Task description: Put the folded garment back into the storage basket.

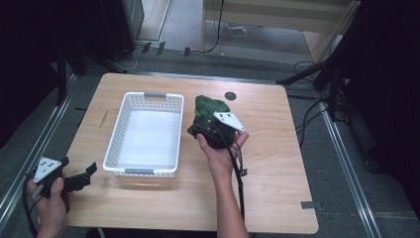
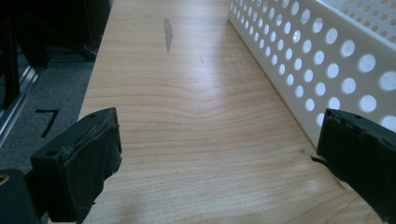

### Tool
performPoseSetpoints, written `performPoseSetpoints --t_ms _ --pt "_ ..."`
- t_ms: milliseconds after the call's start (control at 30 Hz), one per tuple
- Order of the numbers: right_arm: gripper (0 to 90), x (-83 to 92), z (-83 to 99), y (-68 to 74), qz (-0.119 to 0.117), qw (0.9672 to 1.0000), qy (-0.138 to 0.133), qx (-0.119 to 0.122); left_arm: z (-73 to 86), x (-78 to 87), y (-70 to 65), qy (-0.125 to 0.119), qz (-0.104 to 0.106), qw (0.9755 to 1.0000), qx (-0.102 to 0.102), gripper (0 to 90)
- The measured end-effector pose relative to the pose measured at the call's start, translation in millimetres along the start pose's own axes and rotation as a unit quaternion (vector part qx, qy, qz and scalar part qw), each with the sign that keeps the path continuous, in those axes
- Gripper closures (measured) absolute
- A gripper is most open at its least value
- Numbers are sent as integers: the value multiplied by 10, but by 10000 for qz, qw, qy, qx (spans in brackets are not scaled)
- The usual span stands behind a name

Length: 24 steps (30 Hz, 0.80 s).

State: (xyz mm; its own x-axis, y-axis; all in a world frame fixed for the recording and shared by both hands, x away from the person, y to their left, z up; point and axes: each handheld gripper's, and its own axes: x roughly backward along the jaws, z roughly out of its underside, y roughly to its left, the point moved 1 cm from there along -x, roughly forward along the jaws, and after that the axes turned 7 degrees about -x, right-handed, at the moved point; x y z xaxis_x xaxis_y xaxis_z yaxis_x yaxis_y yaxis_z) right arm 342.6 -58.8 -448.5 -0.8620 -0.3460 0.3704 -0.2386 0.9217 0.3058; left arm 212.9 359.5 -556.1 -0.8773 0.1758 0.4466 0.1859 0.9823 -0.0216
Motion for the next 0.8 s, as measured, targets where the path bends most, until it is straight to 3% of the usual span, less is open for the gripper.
performPoseSetpoints --t_ms 800 --pt "189 -200 -17 628 -433 9989 157 107 0 -1 1 -7 4 10000 6 7"
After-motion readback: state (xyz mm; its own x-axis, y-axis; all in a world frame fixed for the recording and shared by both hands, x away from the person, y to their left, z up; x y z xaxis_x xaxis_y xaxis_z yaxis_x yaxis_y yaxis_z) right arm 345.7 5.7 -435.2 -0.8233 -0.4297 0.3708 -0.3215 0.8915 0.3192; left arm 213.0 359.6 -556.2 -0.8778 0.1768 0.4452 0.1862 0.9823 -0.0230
